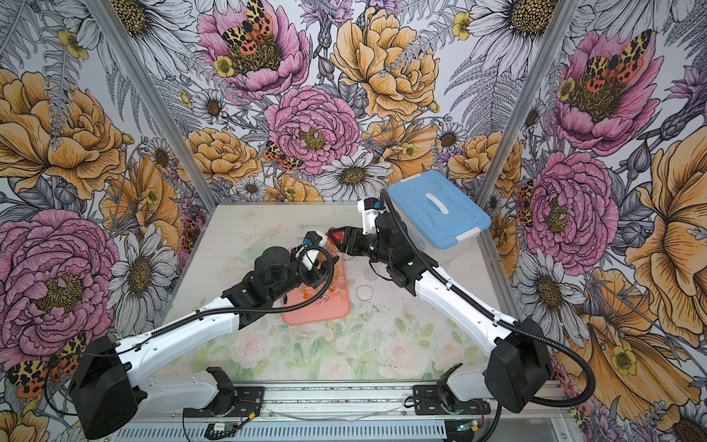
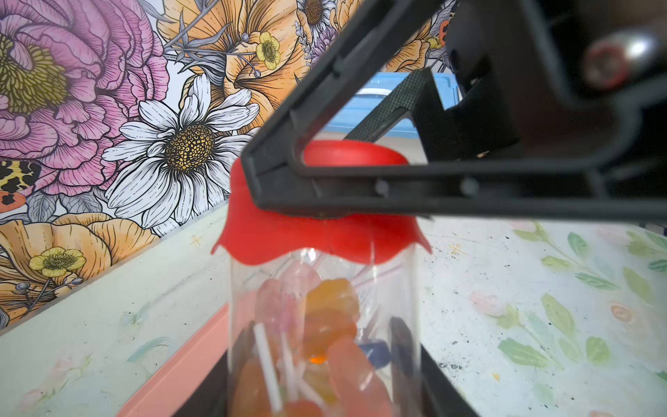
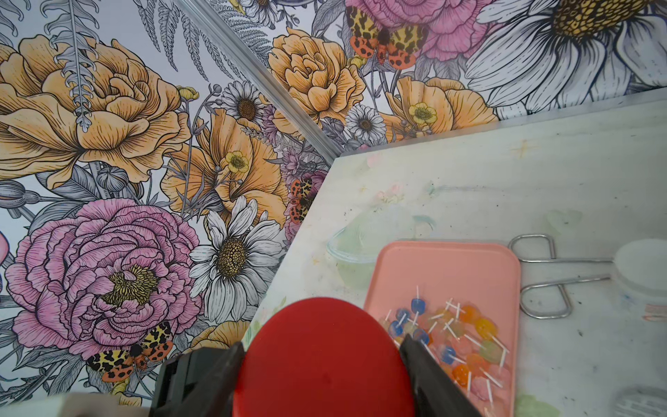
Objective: Pour the candies out of the jar
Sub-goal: Unscrew the lid from the jar.
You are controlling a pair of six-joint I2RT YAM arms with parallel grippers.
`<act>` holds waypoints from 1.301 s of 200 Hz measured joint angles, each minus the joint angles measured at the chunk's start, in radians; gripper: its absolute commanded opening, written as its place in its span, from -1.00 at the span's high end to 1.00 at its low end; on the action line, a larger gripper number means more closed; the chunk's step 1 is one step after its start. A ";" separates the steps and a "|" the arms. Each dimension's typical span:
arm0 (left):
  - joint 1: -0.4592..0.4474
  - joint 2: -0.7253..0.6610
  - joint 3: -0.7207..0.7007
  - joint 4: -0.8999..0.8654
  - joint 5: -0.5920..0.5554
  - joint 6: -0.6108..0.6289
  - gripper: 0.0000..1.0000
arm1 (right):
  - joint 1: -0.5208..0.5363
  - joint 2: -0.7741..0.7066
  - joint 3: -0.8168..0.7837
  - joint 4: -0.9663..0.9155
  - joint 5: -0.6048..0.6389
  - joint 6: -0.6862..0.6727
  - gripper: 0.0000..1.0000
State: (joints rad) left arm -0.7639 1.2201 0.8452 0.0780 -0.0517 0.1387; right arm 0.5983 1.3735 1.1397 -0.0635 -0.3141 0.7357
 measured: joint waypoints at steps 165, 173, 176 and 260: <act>0.269 -0.026 -0.008 0.230 0.881 -0.387 1.00 | -0.128 -0.059 -0.023 0.224 -0.568 -0.149 -0.50; 0.269 -0.026 -0.008 0.229 0.879 -0.381 1.00 | -0.133 -0.061 -0.023 0.222 -0.563 -0.129 -0.61; 0.269 -0.026 -0.008 0.229 0.879 -0.378 1.00 | -0.134 -0.062 -0.023 0.218 -0.558 -0.127 -0.64; 0.227 -0.032 -0.027 0.142 0.602 -0.227 1.00 | -0.180 -0.154 -0.023 0.090 -0.256 -0.037 -0.80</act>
State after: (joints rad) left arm -0.5373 1.1885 0.8185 0.2199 0.5507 -0.0883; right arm 0.4179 1.2194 1.1172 0.0269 -0.5705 0.6987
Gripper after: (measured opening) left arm 0.548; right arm 0.902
